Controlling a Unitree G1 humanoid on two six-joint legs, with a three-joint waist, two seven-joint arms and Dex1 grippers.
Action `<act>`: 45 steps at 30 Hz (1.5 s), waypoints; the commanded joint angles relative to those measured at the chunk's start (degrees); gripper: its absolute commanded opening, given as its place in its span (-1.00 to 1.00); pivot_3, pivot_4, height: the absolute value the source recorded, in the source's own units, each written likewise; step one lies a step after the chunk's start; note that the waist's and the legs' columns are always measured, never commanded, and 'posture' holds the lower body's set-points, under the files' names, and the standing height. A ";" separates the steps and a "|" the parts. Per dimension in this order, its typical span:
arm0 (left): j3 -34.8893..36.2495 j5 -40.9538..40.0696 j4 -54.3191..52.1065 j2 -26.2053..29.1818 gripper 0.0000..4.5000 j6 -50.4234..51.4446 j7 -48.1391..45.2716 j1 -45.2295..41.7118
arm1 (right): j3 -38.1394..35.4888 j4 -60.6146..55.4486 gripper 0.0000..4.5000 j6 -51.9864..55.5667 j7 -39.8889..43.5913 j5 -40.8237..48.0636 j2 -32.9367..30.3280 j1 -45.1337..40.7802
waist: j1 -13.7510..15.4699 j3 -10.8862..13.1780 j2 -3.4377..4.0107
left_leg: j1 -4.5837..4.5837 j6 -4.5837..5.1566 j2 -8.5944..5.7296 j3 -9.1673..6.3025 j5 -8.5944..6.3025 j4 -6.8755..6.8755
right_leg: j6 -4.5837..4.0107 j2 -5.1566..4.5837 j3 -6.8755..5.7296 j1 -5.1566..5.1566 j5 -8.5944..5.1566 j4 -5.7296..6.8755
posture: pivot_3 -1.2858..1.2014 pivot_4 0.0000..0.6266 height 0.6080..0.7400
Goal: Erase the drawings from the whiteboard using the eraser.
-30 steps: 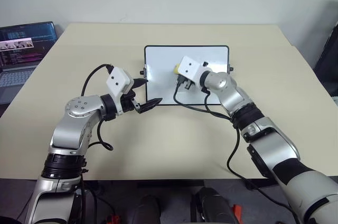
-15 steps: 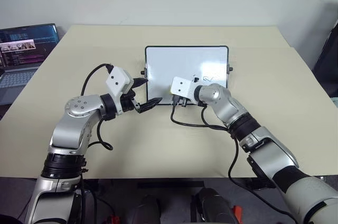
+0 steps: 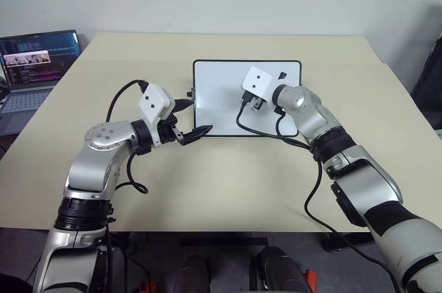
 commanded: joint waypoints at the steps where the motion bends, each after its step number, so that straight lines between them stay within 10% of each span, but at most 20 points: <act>1: 0.02 0.00 -0.58 0.01 1.00 -1.06 -0.15 -1.55 | -1.13 2.80 -0.51 1.86 -0.89 -0.60 -0.53 -0.18 | 0.02 0.00 0.00 | 0.00 0.00 0.00 0.00 0.00 0.00 | 0.00 0.00 0.00 0.01 0.00 0.00 | 0.03 -0.52 1.00; 21: 0.01 0.00 -0.09 0.23 1.00 -1.40 -0.43 -1.82 | 4.44 -16.92 -0.52 13.64 23.73 -0.81 -4.16 14.79 | -0.16 -0.03 -0.05 | 0.20 0.00 0.05 0.01 0.00 -0.07 | 0.05 0.04 -0.01 0.21 -0.03 -0.23 | 0.03 -0.52 1.00; 45: -0.31 0.16 -0.19 0.19 1.00 -1.24 -0.50 -2.12 | 2.66 -7.41 -0.52 16.20 11.53 -3.03 -7.15 2.52 | 0.02 -0.03 -0.05 | 0.18 0.15 0.02 0.05 0.26 -0.14 | 0.05 0.00 0.10 0.43 0.09 -0.79 | 0.03 -0.52 1.00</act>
